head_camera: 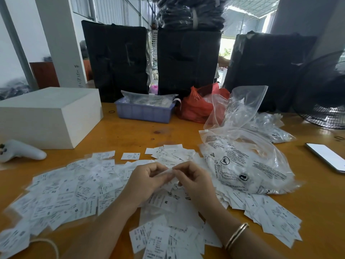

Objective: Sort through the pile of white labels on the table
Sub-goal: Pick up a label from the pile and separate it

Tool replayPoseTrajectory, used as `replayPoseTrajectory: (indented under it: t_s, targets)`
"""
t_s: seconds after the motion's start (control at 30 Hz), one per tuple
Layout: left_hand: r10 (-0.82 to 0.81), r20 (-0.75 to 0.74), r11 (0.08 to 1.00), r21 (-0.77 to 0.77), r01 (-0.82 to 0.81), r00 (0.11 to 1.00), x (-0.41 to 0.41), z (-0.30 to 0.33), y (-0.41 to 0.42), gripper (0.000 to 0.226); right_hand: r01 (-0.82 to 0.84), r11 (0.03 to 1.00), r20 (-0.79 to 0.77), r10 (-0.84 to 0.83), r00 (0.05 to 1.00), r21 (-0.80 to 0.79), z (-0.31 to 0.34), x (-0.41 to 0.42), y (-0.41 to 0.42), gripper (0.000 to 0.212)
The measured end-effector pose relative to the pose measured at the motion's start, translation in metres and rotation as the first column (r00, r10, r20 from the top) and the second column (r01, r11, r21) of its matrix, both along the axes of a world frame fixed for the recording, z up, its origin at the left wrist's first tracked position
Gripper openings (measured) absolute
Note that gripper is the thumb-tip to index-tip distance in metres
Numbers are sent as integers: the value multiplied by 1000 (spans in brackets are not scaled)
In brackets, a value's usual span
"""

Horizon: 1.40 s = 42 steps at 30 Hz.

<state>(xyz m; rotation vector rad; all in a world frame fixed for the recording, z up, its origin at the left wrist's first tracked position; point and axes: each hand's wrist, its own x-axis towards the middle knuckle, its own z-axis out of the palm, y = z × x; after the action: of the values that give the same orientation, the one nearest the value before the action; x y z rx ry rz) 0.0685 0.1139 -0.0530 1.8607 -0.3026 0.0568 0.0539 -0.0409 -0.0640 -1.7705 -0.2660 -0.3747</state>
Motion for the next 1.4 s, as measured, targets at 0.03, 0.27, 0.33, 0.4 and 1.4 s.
replayPoseTrajectory:
  t_s: [0.03,0.27,0.33,0.4,1.4]
  targets:
    - [6,9,999,32,-6,1000,1,0,1,26,12,1000,4,-12,1000,-7,0,0,0,23]
    - [-35,52,997,76,31,998,2,-3,3,28,-17,997,-12,16,1000,-79,0,1,0,23]
    - [-43,44,994,102,38,998,1,-3,3,28,-41,996,-30,39,999,-73,1,0,0,16]
    - [-24,82,994,108,15,996,1,-3,3,20,-36,995,-20,35,999,-88,3,-1,-1,16]
    - [-40,493,773,566,-286,869,13,-24,9,18,478,489,-16,-711,703,-730,23,59,-135,35]
